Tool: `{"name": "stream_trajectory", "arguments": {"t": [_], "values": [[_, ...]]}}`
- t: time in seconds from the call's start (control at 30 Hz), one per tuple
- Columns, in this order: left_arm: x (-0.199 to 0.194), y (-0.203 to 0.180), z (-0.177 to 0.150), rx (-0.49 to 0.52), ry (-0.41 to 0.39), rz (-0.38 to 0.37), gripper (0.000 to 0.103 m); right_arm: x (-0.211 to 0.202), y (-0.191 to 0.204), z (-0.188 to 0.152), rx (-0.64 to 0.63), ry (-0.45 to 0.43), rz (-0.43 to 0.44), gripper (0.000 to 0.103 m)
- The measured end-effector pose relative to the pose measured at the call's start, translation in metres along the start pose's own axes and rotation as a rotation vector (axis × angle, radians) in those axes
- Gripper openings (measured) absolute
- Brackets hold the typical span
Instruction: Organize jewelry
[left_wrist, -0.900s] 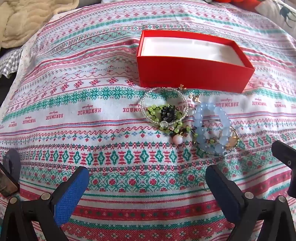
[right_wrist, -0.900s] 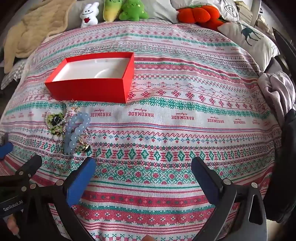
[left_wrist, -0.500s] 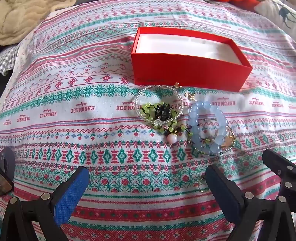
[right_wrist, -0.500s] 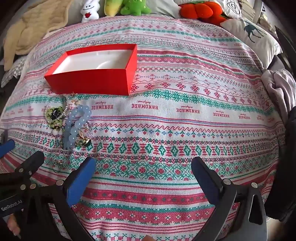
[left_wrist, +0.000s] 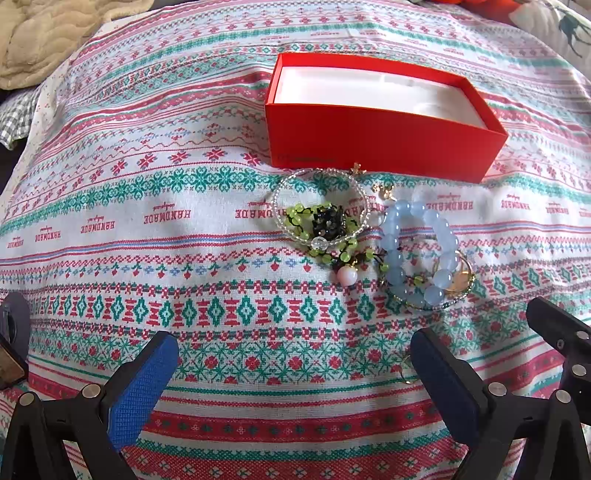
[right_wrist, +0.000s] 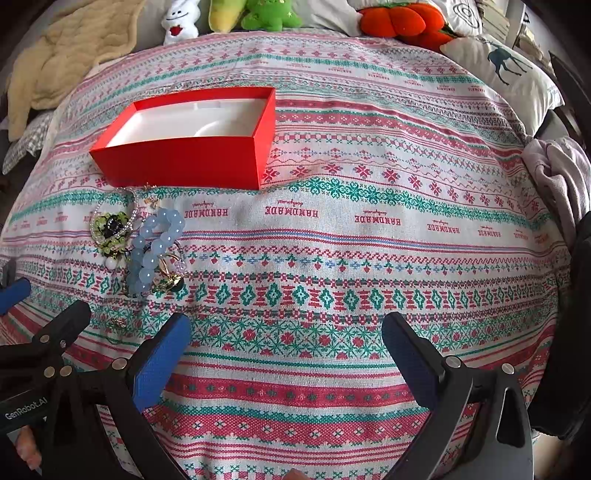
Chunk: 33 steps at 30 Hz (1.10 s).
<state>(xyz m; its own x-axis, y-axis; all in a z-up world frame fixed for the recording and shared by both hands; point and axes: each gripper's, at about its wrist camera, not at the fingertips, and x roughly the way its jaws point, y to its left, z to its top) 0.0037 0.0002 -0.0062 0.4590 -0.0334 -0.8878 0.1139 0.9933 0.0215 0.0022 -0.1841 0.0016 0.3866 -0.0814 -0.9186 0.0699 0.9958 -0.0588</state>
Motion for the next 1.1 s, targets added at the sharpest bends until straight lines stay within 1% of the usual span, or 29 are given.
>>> {"name": "stream_trajectory", "arguments": {"t": [1.1], "values": [[0.0009,-0.0005,0.0004,0.001,0.000,0.002,0.103,0.0030,0.0021,-0.0023,-0.003,0.006,-0.006,0.103]]}}
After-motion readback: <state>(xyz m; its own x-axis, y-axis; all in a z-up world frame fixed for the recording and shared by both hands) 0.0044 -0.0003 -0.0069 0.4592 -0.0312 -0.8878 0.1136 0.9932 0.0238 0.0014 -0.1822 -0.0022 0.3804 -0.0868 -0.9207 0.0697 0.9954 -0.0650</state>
